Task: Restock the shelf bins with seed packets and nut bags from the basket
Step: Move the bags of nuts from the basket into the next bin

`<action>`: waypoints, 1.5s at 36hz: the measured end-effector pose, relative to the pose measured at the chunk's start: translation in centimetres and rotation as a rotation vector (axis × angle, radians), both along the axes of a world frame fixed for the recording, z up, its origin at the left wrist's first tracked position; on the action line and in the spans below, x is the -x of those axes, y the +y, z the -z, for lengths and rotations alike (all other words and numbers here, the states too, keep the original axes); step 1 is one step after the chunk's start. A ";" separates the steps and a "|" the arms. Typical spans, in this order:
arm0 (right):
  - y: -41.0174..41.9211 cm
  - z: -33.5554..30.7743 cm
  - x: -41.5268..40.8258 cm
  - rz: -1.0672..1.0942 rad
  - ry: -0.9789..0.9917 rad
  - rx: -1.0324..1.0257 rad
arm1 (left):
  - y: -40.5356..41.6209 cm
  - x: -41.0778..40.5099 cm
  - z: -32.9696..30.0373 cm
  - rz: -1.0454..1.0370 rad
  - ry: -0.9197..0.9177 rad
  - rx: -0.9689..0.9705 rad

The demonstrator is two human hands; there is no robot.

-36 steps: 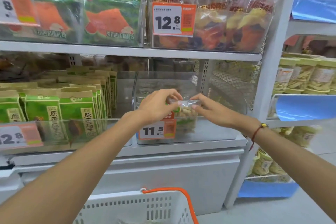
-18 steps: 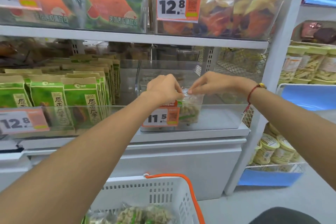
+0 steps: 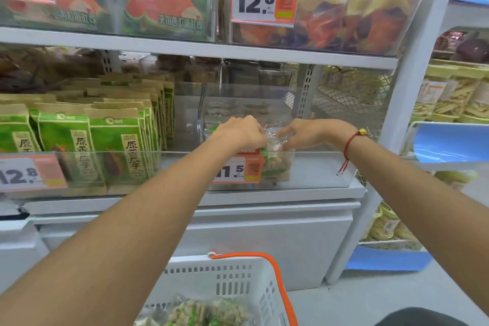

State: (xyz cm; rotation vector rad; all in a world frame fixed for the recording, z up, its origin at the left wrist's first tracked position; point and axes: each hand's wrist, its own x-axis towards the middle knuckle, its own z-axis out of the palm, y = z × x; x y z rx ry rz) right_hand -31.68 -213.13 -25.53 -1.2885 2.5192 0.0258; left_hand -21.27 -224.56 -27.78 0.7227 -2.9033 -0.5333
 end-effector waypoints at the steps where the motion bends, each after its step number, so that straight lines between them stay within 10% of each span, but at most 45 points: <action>1: 0.0 -0.1 0.1 -0.001 -0.009 -0.010 | 0.1 0.1 0.0 -0.010 -0.018 -0.005; 7: 1.2 1.5 0.7 0.003 -0.114 0.235 | 0.5 -0.7 -0.1 0.009 -0.024 0.040; 13: 4.6 3.8 -2.5 -0.164 0.215 0.607 | 1.9 -5.7 1.2 -0.019 0.463 0.217; 19: 5.8 5.1 -8.7 -0.375 0.167 0.510 | 3.4 -12.8 5.2 -0.029 0.648 0.150; 31: -0.6 17.9 -16.5 -0.566 -0.060 -0.303 | 0.2 -25.4 20.2 -0.211 0.010 -0.187; 41: -0.4 32.4 -22.2 -0.324 -0.433 -0.255 | 0.4 -31.7 33.3 -0.050 -0.555 -0.076; 54: -5.6 39.6 -28.5 -0.213 -0.596 -0.208 | -0.3 -32.7 34.0 -0.296 -0.297 -0.248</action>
